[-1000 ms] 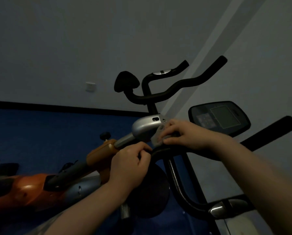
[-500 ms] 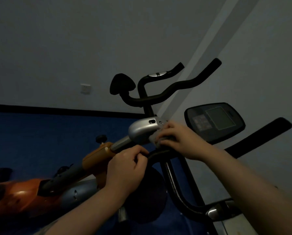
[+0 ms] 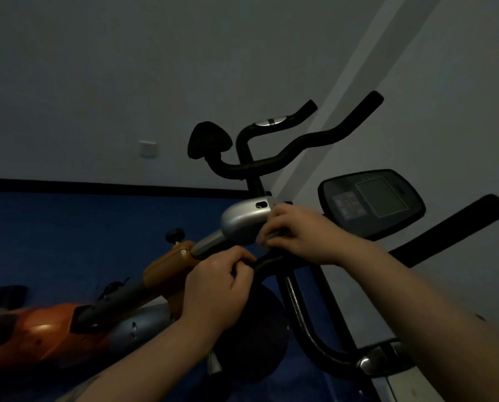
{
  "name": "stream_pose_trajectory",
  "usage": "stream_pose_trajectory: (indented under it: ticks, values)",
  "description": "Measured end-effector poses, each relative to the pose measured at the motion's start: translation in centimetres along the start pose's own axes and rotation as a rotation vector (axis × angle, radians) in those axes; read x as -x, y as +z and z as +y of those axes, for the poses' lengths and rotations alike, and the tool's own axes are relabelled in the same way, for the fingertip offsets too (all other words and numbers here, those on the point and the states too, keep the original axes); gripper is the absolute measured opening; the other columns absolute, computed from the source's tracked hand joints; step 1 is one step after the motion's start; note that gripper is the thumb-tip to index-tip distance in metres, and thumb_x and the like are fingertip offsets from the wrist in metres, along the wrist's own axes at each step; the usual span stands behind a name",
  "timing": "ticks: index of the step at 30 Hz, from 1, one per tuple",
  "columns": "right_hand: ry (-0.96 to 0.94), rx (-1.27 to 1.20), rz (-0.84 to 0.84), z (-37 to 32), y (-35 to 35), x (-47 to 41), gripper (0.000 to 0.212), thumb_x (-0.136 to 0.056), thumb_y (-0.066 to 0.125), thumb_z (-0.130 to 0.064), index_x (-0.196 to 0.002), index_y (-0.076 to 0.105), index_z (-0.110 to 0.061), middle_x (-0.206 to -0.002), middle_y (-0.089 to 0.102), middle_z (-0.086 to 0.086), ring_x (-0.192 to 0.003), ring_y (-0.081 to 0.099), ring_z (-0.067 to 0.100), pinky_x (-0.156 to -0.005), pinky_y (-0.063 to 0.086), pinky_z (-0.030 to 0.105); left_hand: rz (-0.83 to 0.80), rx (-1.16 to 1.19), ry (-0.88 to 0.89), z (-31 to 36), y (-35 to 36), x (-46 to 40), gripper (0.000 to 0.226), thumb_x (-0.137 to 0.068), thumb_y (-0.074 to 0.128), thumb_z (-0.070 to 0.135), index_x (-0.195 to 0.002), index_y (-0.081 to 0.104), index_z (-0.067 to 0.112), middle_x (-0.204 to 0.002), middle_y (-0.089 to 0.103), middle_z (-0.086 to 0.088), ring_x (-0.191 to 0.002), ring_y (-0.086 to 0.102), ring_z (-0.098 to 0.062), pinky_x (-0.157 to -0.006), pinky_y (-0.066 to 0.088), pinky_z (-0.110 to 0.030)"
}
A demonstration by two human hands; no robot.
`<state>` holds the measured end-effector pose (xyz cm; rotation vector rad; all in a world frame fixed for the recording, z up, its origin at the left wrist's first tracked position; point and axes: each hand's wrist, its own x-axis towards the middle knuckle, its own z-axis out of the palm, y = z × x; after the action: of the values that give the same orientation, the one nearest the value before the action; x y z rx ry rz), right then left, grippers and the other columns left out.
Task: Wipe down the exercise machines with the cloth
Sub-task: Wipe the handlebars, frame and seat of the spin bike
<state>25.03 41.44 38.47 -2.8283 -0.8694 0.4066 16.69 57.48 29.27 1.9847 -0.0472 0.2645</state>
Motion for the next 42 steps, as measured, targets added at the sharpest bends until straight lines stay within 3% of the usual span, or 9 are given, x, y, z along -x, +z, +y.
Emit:
stream_pose_trajectory:
  ticks: [2, 7, 13, 19, 24, 28, 32, 37, 42]
  values:
    - [-0.058, 0.032, -0.042, -0.2, 0.2, -0.2, 0.013, -0.092, 0.062, -0.027, -0.1, 0.071, -0.03, -0.104, 0.046, -0.017, -0.103, 0.044, 0.001, -0.092, 0.04, 0.026, -0.009, -0.003, -0.01, -0.1, 0.0, 0.0, 0.023, -0.088, 0.049, 0.02, -0.085, 0.071, 0.029, -0.05, 0.05, 0.017, -0.053, 0.052, 0.0, -0.047, 0.025, -0.015]
    - [0.197, -0.05, -0.113, 2.5, -1.8, 0.7, 0.012, -0.093, 0.06, -0.026, -0.099, 0.07, -0.024, -0.104, 0.053, -0.012, -0.099, 0.055, 0.006, -0.095, 0.046, 0.031, -0.02, 0.009, 0.003, 0.0, -0.1, 0.0, 0.026, -0.086, 0.046, 0.024, -0.086, 0.07, 0.032, -0.057, 0.055, 0.018, -0.057, 0.054, 0.002, -0.049, 0.027, -0.012]
    - [0.088, -0.088, 0.216, -0.1, 0.7, 1.4, 0.014, -0.088, 0.067, -0.025, -0.1, 0.071, -0.032, -0.105, 0.055, -0.012, -0.099, 0.052, 0.003, -0.087, 0.044, 0.02, -0.015, 0.004, 0.019, -0.1, 0.0, -0.1, 0.028, -0.083, 0.043, 0.027, -0.086, 0.071, 0.029, -0.06, 0.055, 0.019, -0.059, 0.054, 0.003, -0.048, 0.03, -0.011]
    - [0.262, -0.007, 0.455, -0.7, 2.3, 0.0, 0.016, -0.084, 0.072, -0.024, -0.099, 0.074, -0.029, -0.1, 0.055, -0.005, -0.091, 0.055, 0.013, -0.078, 0.04, 0.022, -0.02, 0.016, 0.003, -0.1, 0.1, 0.0, 0.028, -0.082, 0.042, 0.028, -0.086, 0.07, 0.03, -0.061, 0.06, 0.016, -0.058, 0.056, -0.001, -0.047, 0.029, -0.013]
    - [0.274, -0.232, 0.228, -0.1, -0.3, 1.2, 0.014, -0.082, 0.074, -0.023, -0.095, 0.073, -0.03, -0.1, 0.061, -0.008, -0.098, 0.058, 0.009, -0.088, 0.047, 0.027, -0.022, 0.004, 0.003, -0.3, 0.1, 0.0, 0.029, -0.082, 0.042, 0.03, -0.087, 0.07, 0.032, -0.066, 0.063, 0.014, -0.065, 0.058, -0.002, -0.051, 0.035, -0.019]
    - [0.436, -0.308, 0.746, 0.6, -1.3, -0.4, 0.01, -0.087, 0.068, -0.021, -0.096, 0.066, -0.026, -0.107, 0.055, 0.0, -0.097, 0.055, 0.015, -0.087, 0.048, 0.032, -0.016, -0.012, -0.003, -0.2, 0.1, 0.0, 0.025, -0.088, 0.047, 0.022, -0.085, 0.07, 0.032, -0.06, 0.059, 0.013, -0.061, 0.057, -0.003, -0.047, 0.03, -0.014]
    - [0.407, -0.286, 0.48, -0.2, 1.4, -2.9, 0.018, -0.093, 0.059, -0.025, -0.11, 0.063, -0.02, -0.112, 0.05, 0.002, -0.098, 0.052, 0.017, -0.083, 0.046, 0.033, -0.013, -0.02, -0.008, -0.2, 0.0, 0.1, 0.025, -0.089, 0.048, 0.021, -0.085, 0.07, 0.033, -0.059, 0.059, 0.015, -0.062, 0.057, -0.002, -0.049, 0.029, -0.015]
    - [0.665, -0.114, 0.281, 2.1, -0.2, -3.0, 0.02, -0.089, 0.059, -0.02, -0.108, 0.067, -0.017, -0.109, 0.065, 0.01, -0.1, 0.06, 0.027, -0.078, 0.046, 0.031, -0.021, -0.008, -0.006, -0.2, 0.0, 0.1, 0.026, -0.087, 0.045, 0.025, -0.086, 0.07, 0.033, -0.06, 0.059, 0.017, -0.061, 0.057, 0.0, -0.049, 0.028, -0.014]
    - [0.511, -0.275, 0.352, 0.1, -0.9, -4.6, 0.018, -0.089, 0.063, -0.024, -0.105, 0.068, -0.02, -0.096, 0.063, 0.0, -0.092, 0.057, 0.017, -0.077, 0.045, 0.028, -0.021, -0.017, 0.001, -0.2, 0.0, -0.1, 0.03, -0.08, 0.038, 0.031, -0.082, 0.066, 0.039, -0.077, 0.062, 0.026, -0.067, 0.059, -0.001, -0.049, 0.032, -0.017]
